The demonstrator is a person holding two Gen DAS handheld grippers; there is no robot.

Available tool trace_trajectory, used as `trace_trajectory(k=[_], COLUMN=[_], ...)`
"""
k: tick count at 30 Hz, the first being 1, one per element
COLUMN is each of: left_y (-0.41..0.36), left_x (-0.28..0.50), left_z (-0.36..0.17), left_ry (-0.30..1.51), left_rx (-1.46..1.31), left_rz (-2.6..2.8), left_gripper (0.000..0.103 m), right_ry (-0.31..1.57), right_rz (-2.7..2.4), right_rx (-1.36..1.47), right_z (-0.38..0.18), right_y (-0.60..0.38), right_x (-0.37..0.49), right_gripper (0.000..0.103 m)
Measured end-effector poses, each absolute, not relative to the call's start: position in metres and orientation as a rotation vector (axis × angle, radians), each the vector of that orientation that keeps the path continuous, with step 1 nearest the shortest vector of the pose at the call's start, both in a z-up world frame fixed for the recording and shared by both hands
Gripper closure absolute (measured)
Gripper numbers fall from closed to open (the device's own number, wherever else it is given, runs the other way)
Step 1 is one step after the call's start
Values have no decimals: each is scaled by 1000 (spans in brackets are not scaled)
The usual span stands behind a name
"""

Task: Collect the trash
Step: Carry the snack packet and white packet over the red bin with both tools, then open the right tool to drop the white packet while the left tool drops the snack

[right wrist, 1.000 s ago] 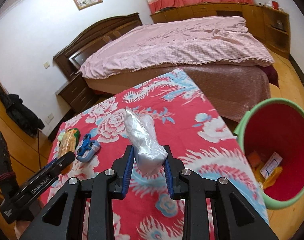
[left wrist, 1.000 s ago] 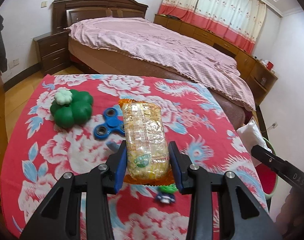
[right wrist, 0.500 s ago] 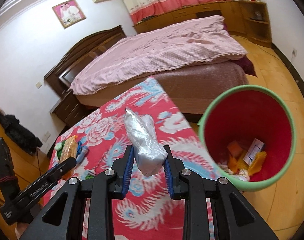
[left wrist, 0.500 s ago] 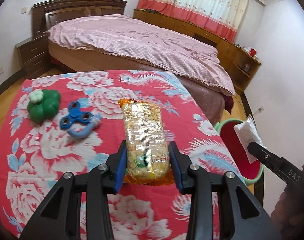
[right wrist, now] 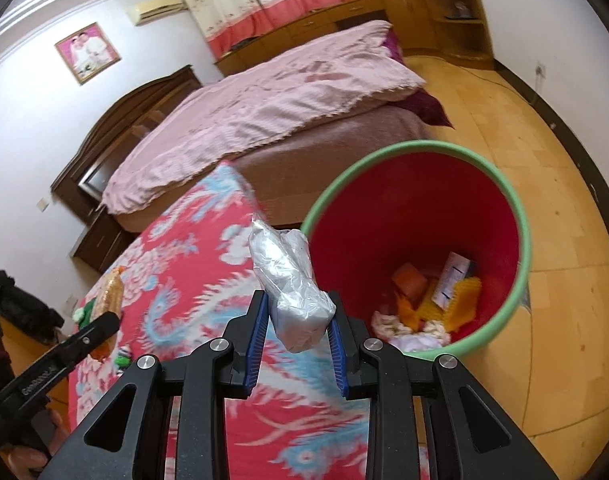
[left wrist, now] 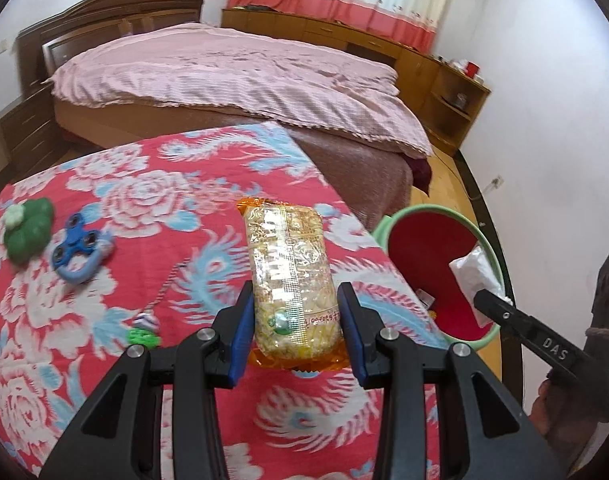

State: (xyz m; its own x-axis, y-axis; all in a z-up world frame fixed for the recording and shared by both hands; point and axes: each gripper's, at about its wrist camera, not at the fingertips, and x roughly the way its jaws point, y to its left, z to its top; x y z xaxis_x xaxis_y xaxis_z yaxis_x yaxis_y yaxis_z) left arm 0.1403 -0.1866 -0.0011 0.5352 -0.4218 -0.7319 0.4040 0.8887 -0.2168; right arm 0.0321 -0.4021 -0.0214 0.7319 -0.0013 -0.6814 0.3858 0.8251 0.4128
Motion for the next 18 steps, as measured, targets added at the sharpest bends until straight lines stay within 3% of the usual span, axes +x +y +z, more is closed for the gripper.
trace_trajectory(k=[18], left_y=[-261], left_x=[140], left_z=[-17], left_ry=[914], left_rx=[72], left_rz=[-615], left_gripper=[63], right_ry=[739], right_rz=[-326], right_rx=[639], right_z=[-46], right_y=[-448], right_x=[19], right_gripper=[72])
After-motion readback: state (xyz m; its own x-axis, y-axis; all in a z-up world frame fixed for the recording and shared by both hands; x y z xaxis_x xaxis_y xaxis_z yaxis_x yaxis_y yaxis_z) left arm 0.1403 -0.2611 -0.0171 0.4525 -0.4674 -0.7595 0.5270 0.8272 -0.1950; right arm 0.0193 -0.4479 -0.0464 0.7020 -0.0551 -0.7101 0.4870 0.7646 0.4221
